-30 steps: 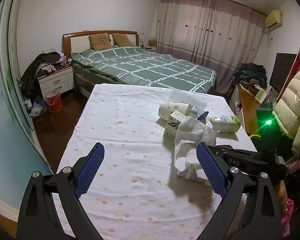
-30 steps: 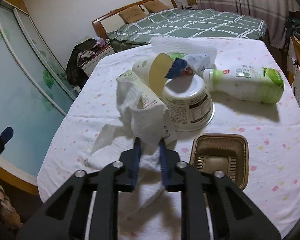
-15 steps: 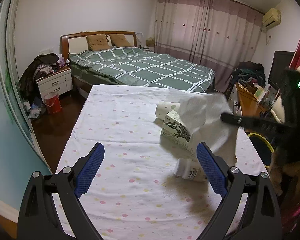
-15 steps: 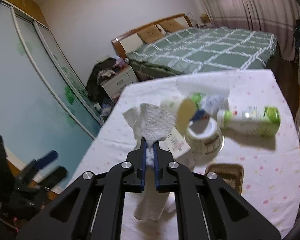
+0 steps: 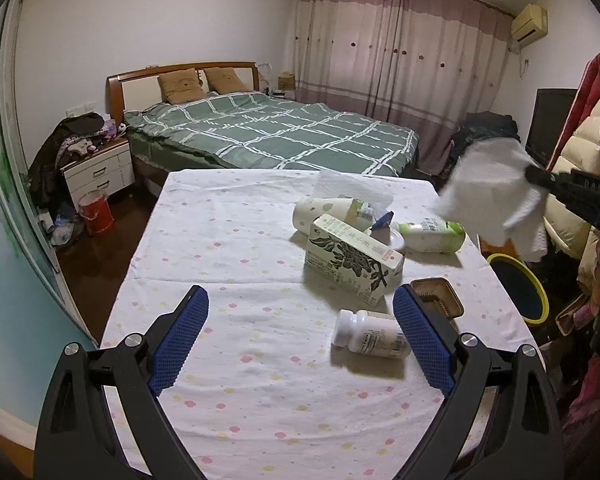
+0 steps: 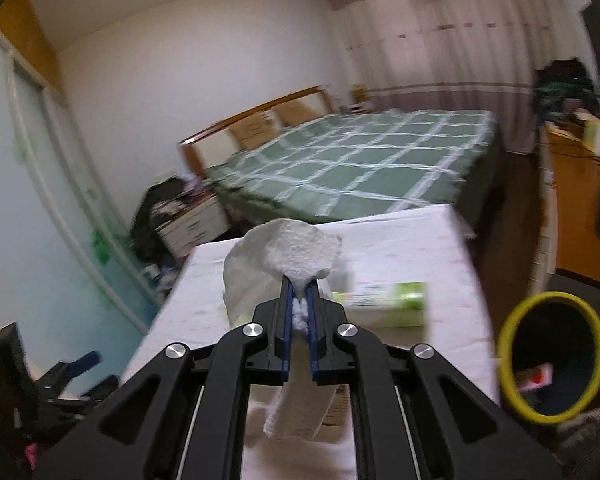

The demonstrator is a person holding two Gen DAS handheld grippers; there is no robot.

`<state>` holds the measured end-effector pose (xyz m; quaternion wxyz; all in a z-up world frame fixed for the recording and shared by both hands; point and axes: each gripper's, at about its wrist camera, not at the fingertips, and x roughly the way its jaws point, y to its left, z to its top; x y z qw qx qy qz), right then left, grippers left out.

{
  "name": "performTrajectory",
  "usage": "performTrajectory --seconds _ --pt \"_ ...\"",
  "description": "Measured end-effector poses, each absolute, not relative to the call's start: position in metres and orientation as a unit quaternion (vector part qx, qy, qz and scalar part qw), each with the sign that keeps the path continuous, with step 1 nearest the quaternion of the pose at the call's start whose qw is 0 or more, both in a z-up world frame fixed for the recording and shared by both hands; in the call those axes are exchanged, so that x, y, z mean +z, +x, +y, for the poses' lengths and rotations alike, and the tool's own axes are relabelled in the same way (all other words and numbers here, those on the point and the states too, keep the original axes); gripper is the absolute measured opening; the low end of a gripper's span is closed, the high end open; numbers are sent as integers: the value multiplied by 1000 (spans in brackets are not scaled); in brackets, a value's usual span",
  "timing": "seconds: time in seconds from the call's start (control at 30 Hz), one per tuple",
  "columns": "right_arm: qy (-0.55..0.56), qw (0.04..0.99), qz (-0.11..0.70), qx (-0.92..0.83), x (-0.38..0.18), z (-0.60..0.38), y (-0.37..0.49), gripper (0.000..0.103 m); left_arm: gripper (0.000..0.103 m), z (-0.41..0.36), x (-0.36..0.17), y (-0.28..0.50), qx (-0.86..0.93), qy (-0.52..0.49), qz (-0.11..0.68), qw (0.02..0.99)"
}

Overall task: Collect trash
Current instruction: 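Carry the tissues over the bin and open the right gripper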

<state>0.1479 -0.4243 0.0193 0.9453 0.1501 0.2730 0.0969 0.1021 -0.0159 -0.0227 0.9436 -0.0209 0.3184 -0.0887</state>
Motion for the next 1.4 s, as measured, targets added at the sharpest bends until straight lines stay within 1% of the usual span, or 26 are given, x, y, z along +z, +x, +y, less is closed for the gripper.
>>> performTrajectory --seconds 0.2,0.4,0.6,0.8,0.87,0.9,0.97,1.0,1.03,1.2,1.4 --pt "176 941 288 -14 -12 -512 147 7 92 -32 -29 108 -98 -14 327 940" --pt "183 923 320 -113 -57 -583 158 7 92 -51 -37 115 -111 -4 342 933" --pt "188 899 358 -165 -104 -619 178 7 92 -68 -43 121 -122 8 351 928" --pt "199 879 383 -202 -136 -642 188 8 92 -75 -47 123 -128 15 360 924" --pt "202 874 388 -212 -142 -648 188 11 92 -78 -48 123 -130 17 363 923" --pt "203 871 392 -217 -145 -651 188 17 92 -79 -49 124 -131 18 364 922" --pt "205 869 391 -223 -149 -654 186 40 92 -82 -52 125 -134 20 367 920" --pt "201 869 390 -228 -150 -655 184 42 93 -84 -53 126 -136 21 369 919" --pt "197 869 390 -231 -151 -656 184 44 93 -85 -55 127 -137 21 371 918" --pt "201 873 385 -223 -149 -654 179 44 93 -92 -66 131 -142 26 384 912" --pt "201 886 372 -192 -137 -630 168 45 93 -101 -85 138 -147 42 402 903"
